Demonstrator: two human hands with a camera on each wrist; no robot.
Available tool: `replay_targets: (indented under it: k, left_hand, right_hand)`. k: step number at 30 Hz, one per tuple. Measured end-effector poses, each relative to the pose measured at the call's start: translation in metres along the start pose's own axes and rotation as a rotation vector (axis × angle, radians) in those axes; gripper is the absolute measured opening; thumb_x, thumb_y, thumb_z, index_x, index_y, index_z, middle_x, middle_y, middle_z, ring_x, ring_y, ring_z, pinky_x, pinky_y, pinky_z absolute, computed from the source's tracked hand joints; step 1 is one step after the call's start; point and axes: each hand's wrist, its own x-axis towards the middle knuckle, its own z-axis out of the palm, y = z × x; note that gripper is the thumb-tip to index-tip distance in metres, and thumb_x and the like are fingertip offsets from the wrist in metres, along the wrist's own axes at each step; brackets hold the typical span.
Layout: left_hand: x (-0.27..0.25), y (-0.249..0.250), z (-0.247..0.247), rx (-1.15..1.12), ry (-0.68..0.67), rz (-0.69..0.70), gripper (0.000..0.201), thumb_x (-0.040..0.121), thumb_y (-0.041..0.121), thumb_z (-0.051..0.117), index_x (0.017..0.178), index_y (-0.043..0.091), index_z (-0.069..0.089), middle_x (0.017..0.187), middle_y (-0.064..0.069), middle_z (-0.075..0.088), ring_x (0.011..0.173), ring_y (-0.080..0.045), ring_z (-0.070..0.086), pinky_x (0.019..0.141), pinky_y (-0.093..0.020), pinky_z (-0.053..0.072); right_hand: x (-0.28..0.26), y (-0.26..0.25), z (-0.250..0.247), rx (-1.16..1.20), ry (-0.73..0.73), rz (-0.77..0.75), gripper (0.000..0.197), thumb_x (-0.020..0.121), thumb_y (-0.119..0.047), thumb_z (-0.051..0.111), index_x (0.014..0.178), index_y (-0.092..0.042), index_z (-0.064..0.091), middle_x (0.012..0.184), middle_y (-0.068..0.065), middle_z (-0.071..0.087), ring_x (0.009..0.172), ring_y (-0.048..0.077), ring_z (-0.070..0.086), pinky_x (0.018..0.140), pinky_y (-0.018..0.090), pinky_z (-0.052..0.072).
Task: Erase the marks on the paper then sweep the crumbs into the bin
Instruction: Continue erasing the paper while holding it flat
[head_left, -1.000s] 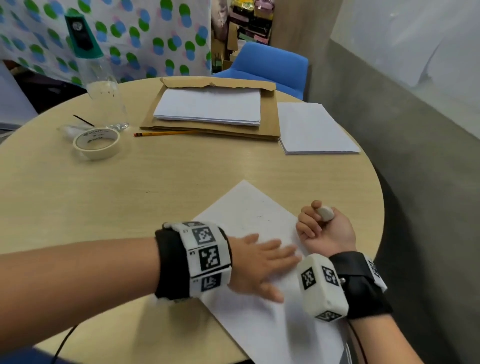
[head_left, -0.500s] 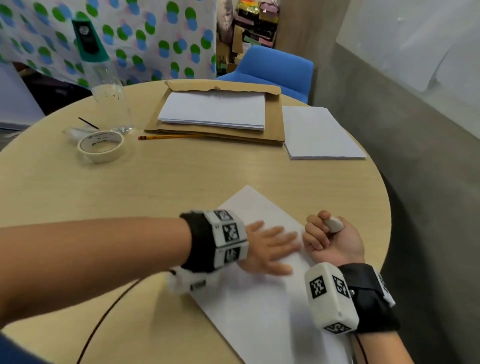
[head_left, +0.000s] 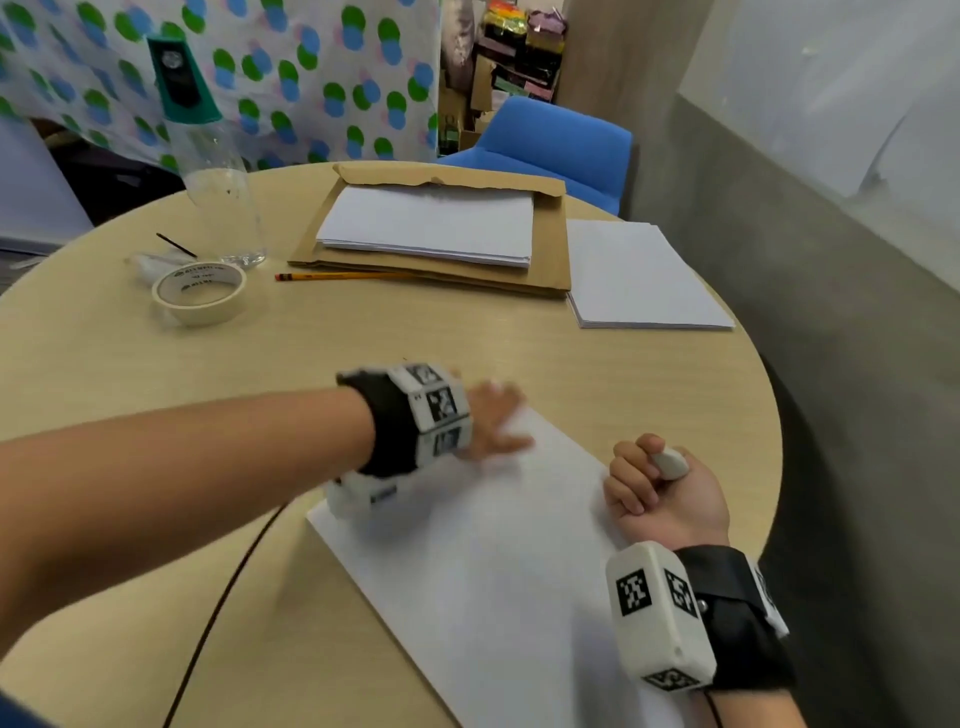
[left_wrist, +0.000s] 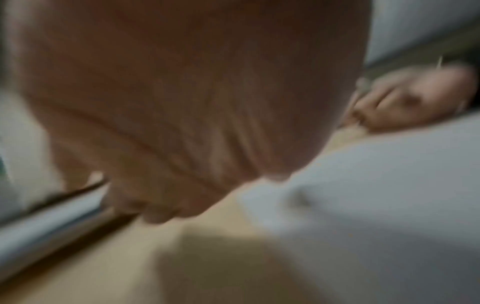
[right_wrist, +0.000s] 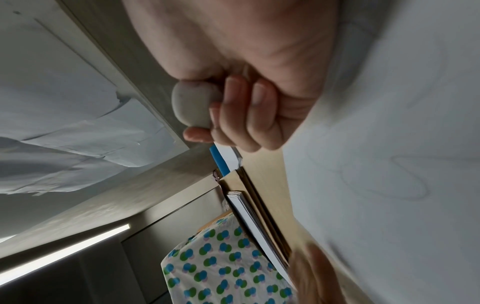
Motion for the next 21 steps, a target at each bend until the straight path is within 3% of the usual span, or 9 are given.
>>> replay_targets:
  k: [2, 4, 7, 11, 13, 15, 17, 19, 21]
  left_hand:
    - [0.005, -0.036, -0.013, 0.083, 0.022, -0.319, 0.103, 0.077, 0.082, 0.014, 0.15, 0.011, -0.003, 0.159, -0.008, -0.002, 0.147, -0.026, -0.005, 0.117, -0.054, -0.001]
    - [-0.002, -0.041, -0.022, 0.199, 0.07, -0.362, 0.096, 0.085, 0.074, 0.019, 0.149, 0.006, -0.007, 0.158, -0.01, -0.009, 0.147, -0.023, -0.009, 0.117, -0.049, -0.004]
    - [-0.02, -0.005, -0.024, 0.109, 0.153, -0.074, 0.08, 0.093, 0.061, 0.02, 0.15, 0.012, -0.009, 0.157, -0.005, -0.019, 0.146, -0.02, -0.012, 0.118, -0.045, -0.003]
    - [-0.027, 0.045, -0.003, 0.085, -0.021, 0.407, 0.063, 0.098, 0.051, 0.016, 0.149, 0.026, -0.012, 0.156, 0.003, -0.022, 0.146, -0.019, -0.013, 0.118, -0.046, -0.003]
    - [-0.013, 0.024, 0.002, 0.075, -0.051, 0.286, 0.065, 0.098, 0.052, 0.017, 0.149, 0.026, -0.013, 0.157, 0.003, -0.02, 0.146, -0.019, -0.011, 0.117, -0.048, -0.005]
    - [-0.005, -0.013, -0.001, 0.147, 0.026, -0.077, 0.073, 0.095, 0.059, 0.018, 0.151, 0.019, -0.008, 0.158, 0.0, -0.013, 0.147, -0.019, -0.008, 0.117, -0.049, -0.006]
    - [-0.009, -0.043, -0.01, 0.237, 0.06, -0.278, 0.081, 0.093, 0.063, 0.018, 0.15, 0.013, -0.007, 0.158, -0.005, -0.013, 0.147, -0.018, -0.009, 0.117, -0.049, -0.007]
    - [-0.021, -0.049, -0.016, 0.159, 0.09, -0.22, 0.083, 0.093, 0.06, 0.024, 0.149, 0.011, -0.01, 0.157, -0.006, -0.019, 0.146, -0.019, -0.013, 0.116, -0.046, -0.006]
    - [-0.031, -0.04, -0.016, -0.01, 0.069, -0.015, 0.085, 0.091, 0.056, 0.039, 0.15, 0.014, -0.007, 0.157, -0.006, -0.02, 0.146, -0.021, -0.014, 0.117, -0.044, -0.002]
  right_hand:
    - [0.0, 0.001, 0.001, -0.004, 0.01, -0.005, 0.04, 0.021, 0.002, 0.077, 0.05, -0.013, 0.052, 0.044, -0.001, 0.035, 0.042, 0.009, 0.011, 0.031, 0.021, 0.021]
    - [0.0, 0.001, 0.002, -0.01, 0.003, -0.008, 0.043, 0.018, 0.002, 0.078, 0.049, -0.014, 0.052, 0.044, -0.002, 0.034, 0.042, 0.009, 0.011, 0.031, 0.021, 0.021]
    - [0.0, 0.001, 0.002, -0.011, 0.004, -0.008, 0.044, 0.018, 0.002, 0.078, 0.05, -0.013, 0.052, 0.045, -0.002, 0.034, 0.042, 0.009, 0.011, 0.031, 0.021, 0.021]
    - [0.0, 0.0, 0.001, -0.009, -0.015, 0.007, 0.038, 0.025, 0.001, 0.077, 0.051, -0.012, 0.053, 0.045, -0.001, 0.035, 0.042, 0.01, 0.011, 0.031, 0.022, 0.024]
    - [0.0, 0.0, 0.001, -0.017, -0.002, 0.002, 0.038, 0.024, 0.001, 0.075, 0.051, -0.013, 0.053, 0.045, -0.002, 0.035, 0.042, 0.009, 0.012, 0.031, 0.023, 0.024]
    - [0.0, 0.001, 0.0, -0.024, 0.012, -0.006, 0.04, 0.022, 0.0, 0.076, 0.051, -0.013, 0.053, 0.045, -0.002, 0.035, 0.041, 0.009, 0.012, 0.03, 0.023, 0.024]
    - [0.0, 0.001, 0.0, -0.017, 0.029, -0.016, 0.042, 0.02, 0.001, 0.077, 0.052, -0.013, 0.053, 0.046, -0.002, 0.035, 0.036, 0.009, 0.017, 0.03, 0.022, 0.025]
    - [0.001, 0.003, 0.003, -0.01, 0.07, -0.041, 0.043, 0.02, 0.001, 0.075, 0.055, -0.012, 0.053, 0.048, -0.002, 0.036, 0.031, 0.01, 0.027, 0.029, 0.021, 0.026]
    - [0.002, 0.006, 0.007, -0.055, 0.17, -0.08, 0.035, 0.032, -0.003, 0.066, 0.062, -0.012, 0.051, 0.05, -0.001, 0.036, 0.032, 0.011, 0.03, 0.03, 0.017, 0.026]
